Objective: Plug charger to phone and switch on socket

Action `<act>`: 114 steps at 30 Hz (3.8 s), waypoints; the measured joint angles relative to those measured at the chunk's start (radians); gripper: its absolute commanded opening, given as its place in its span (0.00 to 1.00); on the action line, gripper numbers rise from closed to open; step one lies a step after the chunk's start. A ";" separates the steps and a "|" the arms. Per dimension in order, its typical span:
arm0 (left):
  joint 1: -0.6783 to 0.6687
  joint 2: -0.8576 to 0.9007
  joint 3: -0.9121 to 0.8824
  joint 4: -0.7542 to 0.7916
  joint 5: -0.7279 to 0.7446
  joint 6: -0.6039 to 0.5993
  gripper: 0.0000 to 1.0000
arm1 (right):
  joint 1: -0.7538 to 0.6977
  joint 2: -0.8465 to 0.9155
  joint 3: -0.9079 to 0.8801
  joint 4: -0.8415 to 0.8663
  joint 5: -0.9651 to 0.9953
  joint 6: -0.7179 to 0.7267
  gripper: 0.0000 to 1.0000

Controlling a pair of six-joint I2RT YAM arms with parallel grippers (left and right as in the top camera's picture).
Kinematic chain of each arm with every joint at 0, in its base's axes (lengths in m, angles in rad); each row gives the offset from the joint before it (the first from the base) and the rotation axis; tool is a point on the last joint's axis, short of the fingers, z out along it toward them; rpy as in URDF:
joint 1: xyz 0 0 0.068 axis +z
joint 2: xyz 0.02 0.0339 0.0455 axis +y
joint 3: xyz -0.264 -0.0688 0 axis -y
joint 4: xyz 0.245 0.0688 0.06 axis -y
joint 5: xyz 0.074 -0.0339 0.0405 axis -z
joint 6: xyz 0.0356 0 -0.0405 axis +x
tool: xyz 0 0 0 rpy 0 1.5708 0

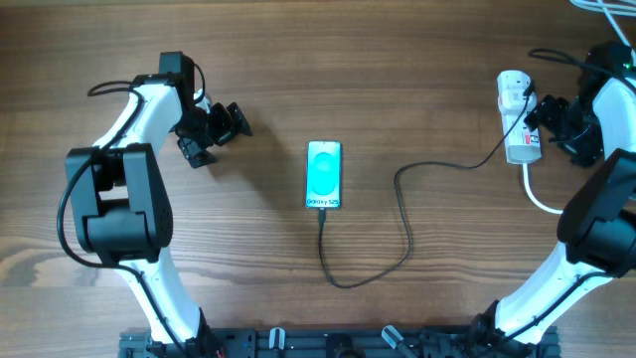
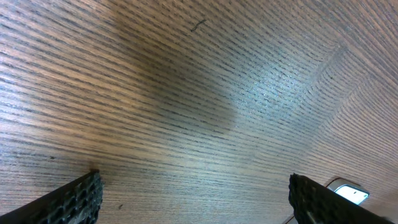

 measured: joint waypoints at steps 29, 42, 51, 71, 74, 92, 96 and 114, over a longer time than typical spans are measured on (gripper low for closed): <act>0.000 0.000 0.000 0.000 0.000 0.000 1.00 | 0.000 0.000 0.000 0.442 0.007 0.000 1.00; 0.000 0.000 0.000 0.000 0.000 0.000 1.00 | 0.000 0.000 0.000 0.442 0.007 0.000 1.00; 0.000 0.000 0.000 0.000 0.000 0.000 1.00 | 0.000 0.000 0.000 0.442 0.007 0.000 1.00; 0.000 0.000 0.000 0.000 0.000 0.000 1.00 | 0.000 0.000 0.000 0.442 0.007 0.000 1.00; 0.000 0.000 0.000 0.000 0.000 0.000 1.00 | 0.000 0.000 0.000 0.441 0.007 0.000 1.00; 0.000 0.000 0.000 0.000 0.000 0.000 1.00 | 0.000 0.000 0.000 0.442 0.007 0.000 1.00; 0.000 0.000 0.000 0.000 0.000 0.000 1.00 | 0.000 0.000 0.000 0.442 0.007 0.000 1.00; 0.000 0.000 0.000 0.000 0.000 0.000 1.00 | 0.000 0.000 0.000 0.442 0.007 0.000 1.00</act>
